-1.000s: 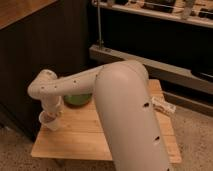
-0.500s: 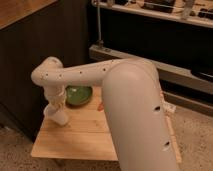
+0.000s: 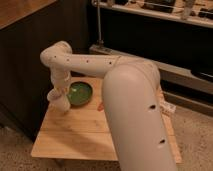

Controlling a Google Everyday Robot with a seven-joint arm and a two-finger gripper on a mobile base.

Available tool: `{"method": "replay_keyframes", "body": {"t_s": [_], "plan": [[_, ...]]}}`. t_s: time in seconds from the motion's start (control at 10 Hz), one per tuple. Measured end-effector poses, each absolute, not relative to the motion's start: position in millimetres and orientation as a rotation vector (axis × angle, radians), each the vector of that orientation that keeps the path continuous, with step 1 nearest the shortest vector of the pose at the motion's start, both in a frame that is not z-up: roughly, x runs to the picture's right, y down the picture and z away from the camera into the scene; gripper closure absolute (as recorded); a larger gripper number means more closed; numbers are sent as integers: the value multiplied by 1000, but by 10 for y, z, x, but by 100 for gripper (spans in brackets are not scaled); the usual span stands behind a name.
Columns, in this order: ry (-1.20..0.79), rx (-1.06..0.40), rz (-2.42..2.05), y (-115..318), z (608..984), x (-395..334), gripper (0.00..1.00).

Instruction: Place the ceramic cup in the ceramic bowl

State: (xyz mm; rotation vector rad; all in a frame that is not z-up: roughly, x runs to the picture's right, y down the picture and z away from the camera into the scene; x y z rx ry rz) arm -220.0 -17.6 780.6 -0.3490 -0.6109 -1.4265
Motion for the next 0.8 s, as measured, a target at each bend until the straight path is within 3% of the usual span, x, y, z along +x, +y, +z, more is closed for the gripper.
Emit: {"method": "replay_keyframes", "body": {"t_s": [0.4,0.8], "plan": [[-656,-321,-1349,-655,8136,-1976,99],[-697,-279,-1286,-811,8405,-1597,99]]}}
